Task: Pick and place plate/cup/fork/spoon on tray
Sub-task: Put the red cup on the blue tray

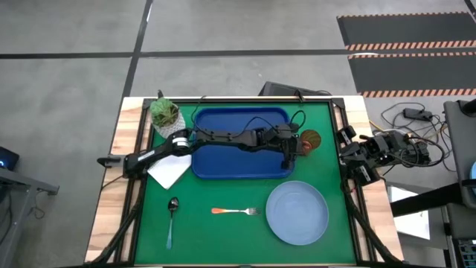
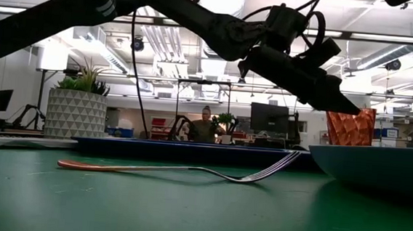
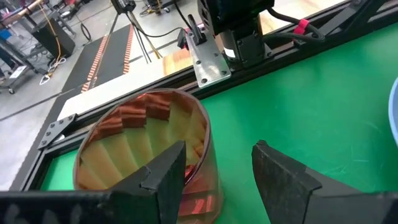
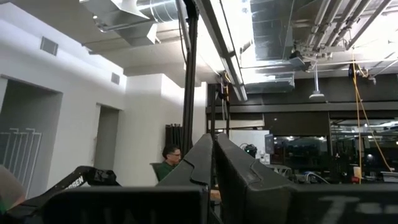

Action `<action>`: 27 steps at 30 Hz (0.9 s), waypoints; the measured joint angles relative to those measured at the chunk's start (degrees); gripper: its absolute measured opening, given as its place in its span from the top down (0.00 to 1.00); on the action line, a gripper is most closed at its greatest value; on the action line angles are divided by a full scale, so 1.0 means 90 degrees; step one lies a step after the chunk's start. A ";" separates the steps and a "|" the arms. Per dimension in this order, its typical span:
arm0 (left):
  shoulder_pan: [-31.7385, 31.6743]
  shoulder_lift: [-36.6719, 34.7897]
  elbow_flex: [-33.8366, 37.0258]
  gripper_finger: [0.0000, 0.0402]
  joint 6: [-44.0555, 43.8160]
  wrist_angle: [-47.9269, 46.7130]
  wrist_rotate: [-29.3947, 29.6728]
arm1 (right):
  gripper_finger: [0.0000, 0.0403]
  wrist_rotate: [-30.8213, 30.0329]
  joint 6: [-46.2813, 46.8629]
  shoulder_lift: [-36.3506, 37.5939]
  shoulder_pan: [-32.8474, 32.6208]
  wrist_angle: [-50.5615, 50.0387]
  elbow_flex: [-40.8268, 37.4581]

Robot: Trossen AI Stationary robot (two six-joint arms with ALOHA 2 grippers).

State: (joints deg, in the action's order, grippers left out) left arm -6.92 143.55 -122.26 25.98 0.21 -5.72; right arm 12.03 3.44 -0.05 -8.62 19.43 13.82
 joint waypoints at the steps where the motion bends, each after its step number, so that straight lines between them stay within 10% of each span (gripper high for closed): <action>1: 0.0002 0.0000 0.0000 0.59 0.0011 0.0000 -0.0002 | 0.98 0.0000 0.0000 0.0000 0.0000 0.0000 0.0000; 17: -0.0012 0.0000 0.0007 0.97 0.0043 0.0001 -0.0002 | 0.98 0.0000 0.0070 0.0000 0.0000 0.0002 0.0000; 27: -0.0002 -0.0062 0.0007 1.00 0.0036 0.0073 -0.0002 | 0.98 0.0000 0.0070 0.0000 0.0002 0.0004 0.0000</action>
State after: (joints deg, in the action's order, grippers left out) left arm -6.94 142.99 -122.19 26.30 0.87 -5.74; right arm 12.03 4.08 -0.05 -8.60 19.46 13.82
